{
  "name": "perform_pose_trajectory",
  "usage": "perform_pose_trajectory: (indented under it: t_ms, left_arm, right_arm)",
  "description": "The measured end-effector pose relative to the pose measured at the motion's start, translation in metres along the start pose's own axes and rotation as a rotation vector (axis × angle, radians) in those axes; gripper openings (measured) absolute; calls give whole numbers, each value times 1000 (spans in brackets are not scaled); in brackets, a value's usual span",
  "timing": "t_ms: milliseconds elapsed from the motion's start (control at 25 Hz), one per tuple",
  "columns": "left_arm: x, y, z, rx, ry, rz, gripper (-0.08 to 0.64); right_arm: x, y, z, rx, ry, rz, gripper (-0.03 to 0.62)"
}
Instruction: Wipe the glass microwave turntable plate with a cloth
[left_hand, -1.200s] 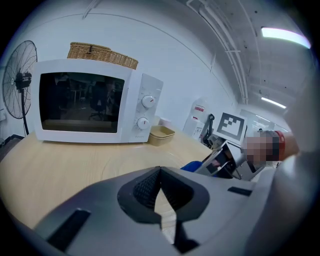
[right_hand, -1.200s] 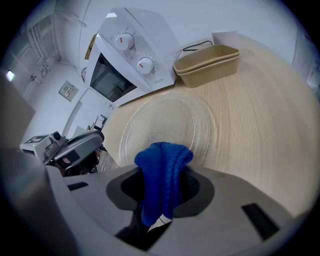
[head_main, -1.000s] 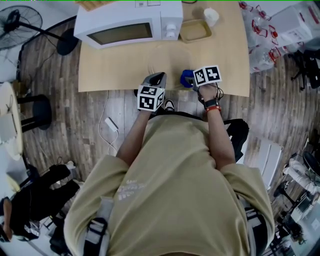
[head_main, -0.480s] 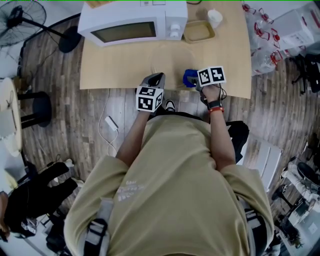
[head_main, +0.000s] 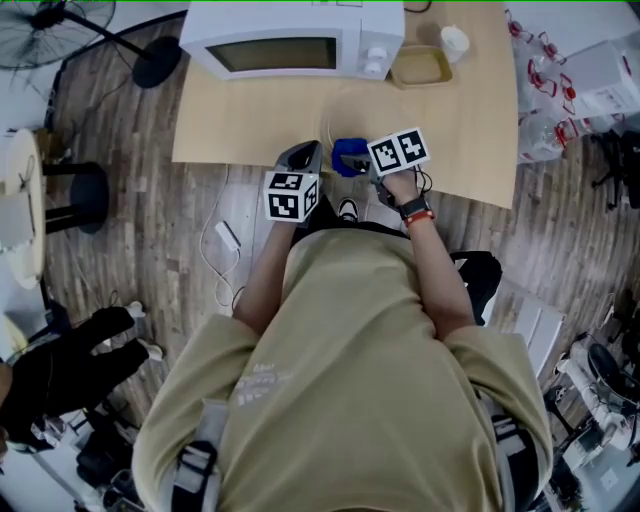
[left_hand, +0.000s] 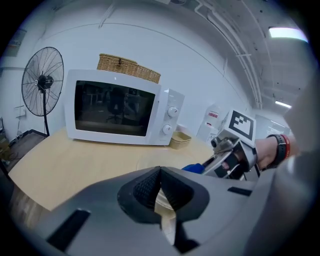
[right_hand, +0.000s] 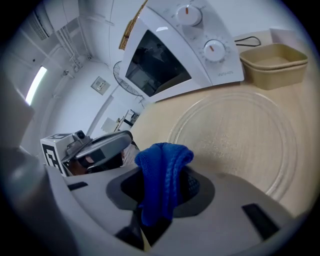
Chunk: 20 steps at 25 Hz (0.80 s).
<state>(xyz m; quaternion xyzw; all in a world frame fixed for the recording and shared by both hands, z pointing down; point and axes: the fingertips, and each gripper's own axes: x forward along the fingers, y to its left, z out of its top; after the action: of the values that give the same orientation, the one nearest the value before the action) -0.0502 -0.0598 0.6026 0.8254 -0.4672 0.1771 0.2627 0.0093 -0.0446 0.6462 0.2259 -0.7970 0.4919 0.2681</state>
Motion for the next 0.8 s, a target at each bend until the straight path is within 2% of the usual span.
perform_pose_trajectory:
  t_ms: [200,400,800]
  left_arm:
    - [-12,11,-12,-25,1,28,18]
    - [-20,17,-21,-44,3,46,18]
    - [-19,15,-19,-35,4,42,18]
  right_arm:
    - [26,5,-8,-36,65,-4,133]
    - [41,1,-16,-75,123,-51,133]
    - [40,-4,-19,-51,147,-51,135]
